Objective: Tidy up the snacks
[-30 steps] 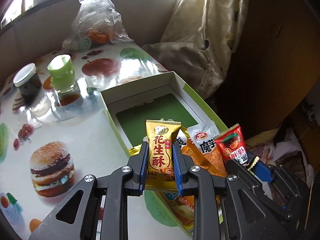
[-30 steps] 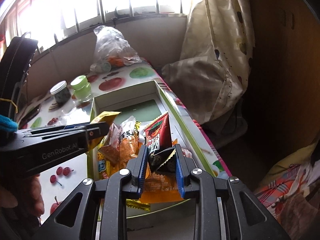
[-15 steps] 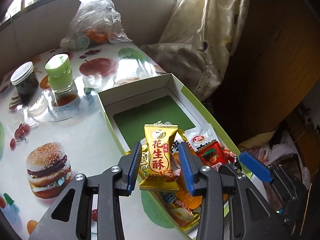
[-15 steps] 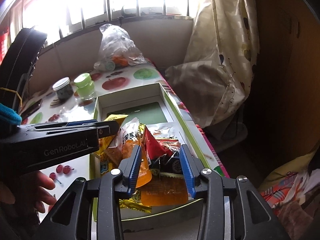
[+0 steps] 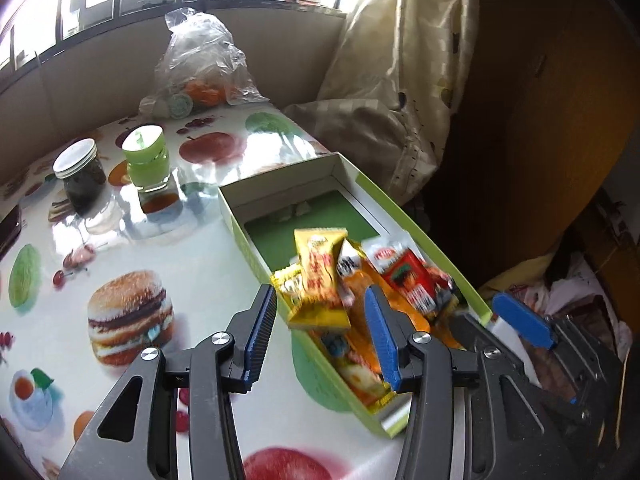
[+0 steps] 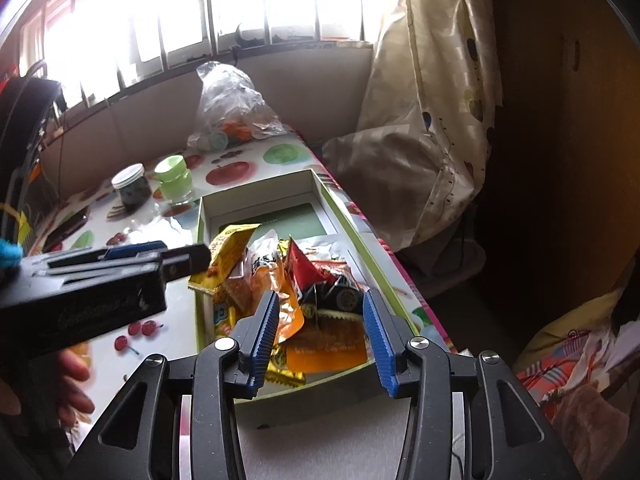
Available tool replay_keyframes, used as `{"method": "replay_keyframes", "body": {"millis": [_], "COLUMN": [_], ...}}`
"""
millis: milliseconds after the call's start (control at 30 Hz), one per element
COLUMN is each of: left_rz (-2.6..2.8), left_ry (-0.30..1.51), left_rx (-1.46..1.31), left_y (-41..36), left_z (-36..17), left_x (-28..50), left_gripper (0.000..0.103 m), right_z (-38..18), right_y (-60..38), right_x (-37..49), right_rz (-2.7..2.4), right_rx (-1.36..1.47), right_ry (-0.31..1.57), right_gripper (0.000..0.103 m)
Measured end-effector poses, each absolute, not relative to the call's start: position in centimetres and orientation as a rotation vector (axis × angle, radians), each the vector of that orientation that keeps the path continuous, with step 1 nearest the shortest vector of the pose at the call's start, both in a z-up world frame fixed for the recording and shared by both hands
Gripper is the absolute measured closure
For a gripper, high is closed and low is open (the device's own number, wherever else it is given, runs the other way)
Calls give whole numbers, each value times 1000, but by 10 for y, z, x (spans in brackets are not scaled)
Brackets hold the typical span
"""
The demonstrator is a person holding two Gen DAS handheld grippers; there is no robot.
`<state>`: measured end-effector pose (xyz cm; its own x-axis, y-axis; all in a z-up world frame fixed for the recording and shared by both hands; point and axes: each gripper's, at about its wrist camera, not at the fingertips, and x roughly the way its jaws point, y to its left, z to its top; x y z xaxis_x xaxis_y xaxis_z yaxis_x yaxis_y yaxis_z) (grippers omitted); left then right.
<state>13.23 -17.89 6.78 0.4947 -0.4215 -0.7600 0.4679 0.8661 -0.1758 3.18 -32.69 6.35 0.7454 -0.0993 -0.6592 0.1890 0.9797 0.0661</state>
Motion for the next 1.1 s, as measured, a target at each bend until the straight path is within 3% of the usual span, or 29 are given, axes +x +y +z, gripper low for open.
{"method": "replay_keyframes", "body": {"millis": [567, 1100], "left_rz": [-473, -432], "left_ry": [947, 958], "left_rx": [165, 206], "left_y": [-148, -155], "left_z": [28, 4], "left_x": [57, 37], "left_gripper": [56, 56], "right_z": [32, 2], "right_y": [-314, -307], "right_x": [-20, -26], "right_rz": [-173, -244], "right_rx": [181, 127], "right_ry": [799, 851], "right_gripper": [57, 50]}}
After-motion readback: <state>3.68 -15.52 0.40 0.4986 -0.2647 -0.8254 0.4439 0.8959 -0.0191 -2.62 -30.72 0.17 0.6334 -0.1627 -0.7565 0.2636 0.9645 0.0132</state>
